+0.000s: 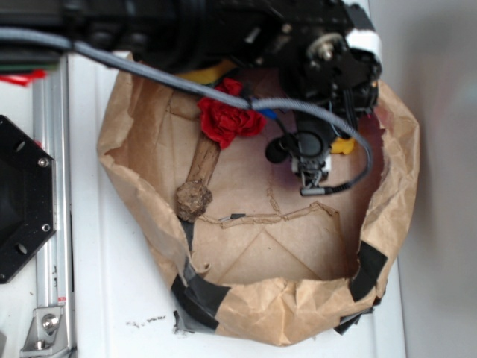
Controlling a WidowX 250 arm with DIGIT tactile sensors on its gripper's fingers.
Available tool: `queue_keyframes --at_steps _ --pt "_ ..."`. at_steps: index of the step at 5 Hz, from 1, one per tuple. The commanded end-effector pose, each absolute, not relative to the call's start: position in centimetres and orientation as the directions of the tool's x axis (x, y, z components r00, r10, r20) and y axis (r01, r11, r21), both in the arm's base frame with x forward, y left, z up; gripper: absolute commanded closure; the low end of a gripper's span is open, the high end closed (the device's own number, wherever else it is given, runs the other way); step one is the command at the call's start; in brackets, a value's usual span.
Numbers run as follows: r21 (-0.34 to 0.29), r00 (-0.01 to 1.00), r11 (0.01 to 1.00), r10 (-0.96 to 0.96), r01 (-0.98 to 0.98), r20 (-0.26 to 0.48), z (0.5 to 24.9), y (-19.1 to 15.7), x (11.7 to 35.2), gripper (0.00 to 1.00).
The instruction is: Grab the yellow duck.
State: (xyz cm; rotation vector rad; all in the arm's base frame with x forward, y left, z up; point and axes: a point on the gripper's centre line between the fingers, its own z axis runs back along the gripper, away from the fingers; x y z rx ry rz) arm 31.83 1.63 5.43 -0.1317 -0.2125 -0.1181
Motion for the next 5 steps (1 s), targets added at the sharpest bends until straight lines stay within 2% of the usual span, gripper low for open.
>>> queue_keyframes --at_steps 1,2,3,5 --pt "-0.082 0.951 0.992 -0.062 0.091 0.304 4.5 0.5 33.9 0.00" --pt "-0.043 0.961 0.996 -0.068 0.083 0.269 3.6 0.3 34.9 0.00" --pt "-0.024 0.965 0.998 -0.050 0.058 0.257 3.2 0.4 35.6 1.00" --pt "-0.017 0.966 0.998 -0.060 0.066 0.250 2.9 0.6 35.1 1.00"
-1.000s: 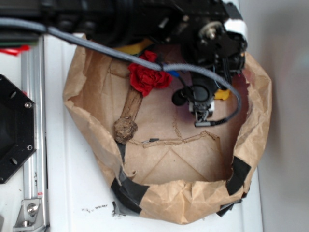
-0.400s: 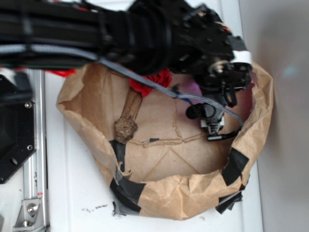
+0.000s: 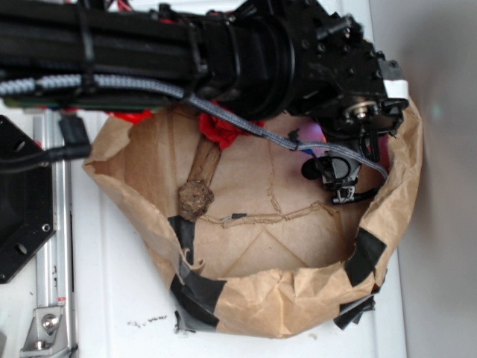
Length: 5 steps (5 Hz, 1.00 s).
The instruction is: Grab the yellow duck.
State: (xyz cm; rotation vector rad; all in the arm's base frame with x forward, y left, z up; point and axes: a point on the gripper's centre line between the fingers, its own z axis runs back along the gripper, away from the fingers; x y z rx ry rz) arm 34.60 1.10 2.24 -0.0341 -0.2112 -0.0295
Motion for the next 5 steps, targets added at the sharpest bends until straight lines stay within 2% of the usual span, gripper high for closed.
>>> queue_keyframes --at_steps 1,2,3,4,5 --pt "-0.032 0.967 0.997 -0.057 0.067 0.248 2.9 0.8 35.1 1.00" --pt "-0.029 0.967 0.997 -0.059 0.068 0.247 2.9 0.7 34.9 1.00" --pt "-0.084 0.960 0.989 -0.096 0.122 0.263 4.3 0.0 33.8 1.00" --pt "-0.149 0.930 0.966 -0.152 0.212 0.334 8.3 -2.0 31.5 1.00" --pt "-0.137 0.917 0.962 -0.174 0.236 0.359 11.1 -3.3 29.7 1.00"
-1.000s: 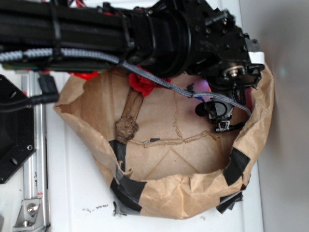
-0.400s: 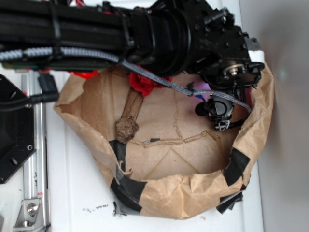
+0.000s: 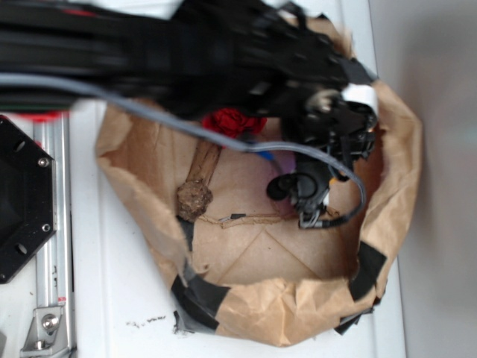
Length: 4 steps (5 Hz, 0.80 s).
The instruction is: Grab the yellow duck.
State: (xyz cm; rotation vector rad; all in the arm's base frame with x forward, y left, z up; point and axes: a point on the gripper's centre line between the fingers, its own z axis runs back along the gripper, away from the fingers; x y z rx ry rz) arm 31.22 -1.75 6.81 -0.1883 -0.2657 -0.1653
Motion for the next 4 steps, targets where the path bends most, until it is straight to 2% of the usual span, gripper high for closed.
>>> queue_keyframes --at_steps 1,4 --pt "-0.152 0.933 0.964 -0.160 0.217 0.322 11.45 -3.20 29.69 1.00" --pt "-0.168 0.968 0.971 -0.135 0.172 0.211 11.21 -2.89 29.48 1.00"
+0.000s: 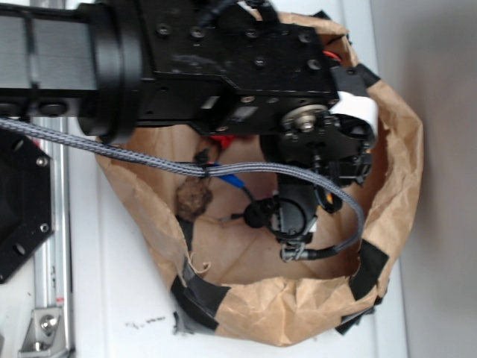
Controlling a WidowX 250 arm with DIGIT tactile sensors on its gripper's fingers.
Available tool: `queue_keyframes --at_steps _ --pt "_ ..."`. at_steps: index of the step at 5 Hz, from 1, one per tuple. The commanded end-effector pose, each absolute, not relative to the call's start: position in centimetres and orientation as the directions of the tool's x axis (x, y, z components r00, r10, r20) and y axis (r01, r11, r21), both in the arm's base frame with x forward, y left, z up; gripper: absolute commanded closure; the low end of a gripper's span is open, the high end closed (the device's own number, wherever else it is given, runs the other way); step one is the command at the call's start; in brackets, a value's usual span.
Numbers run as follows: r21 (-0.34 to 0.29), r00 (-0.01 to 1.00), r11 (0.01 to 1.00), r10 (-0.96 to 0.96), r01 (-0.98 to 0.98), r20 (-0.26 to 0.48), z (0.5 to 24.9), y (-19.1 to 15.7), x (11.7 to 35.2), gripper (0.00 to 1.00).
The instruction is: Grab the yellow duck.
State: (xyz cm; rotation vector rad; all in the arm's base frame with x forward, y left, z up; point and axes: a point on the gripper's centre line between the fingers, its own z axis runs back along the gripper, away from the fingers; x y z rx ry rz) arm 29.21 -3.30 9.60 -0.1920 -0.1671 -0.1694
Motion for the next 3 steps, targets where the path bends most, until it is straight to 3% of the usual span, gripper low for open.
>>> queue_keyframes --at_steps 1,3 --pt "-0.108 0.990 0.993 -0.021 0.037 0.142 11.93 -1.86 28.16 1.00" --pt "-0.114 0.987 0.993 0.031 -0.013 0.156 11.59 -1.23 27.87 1.00"
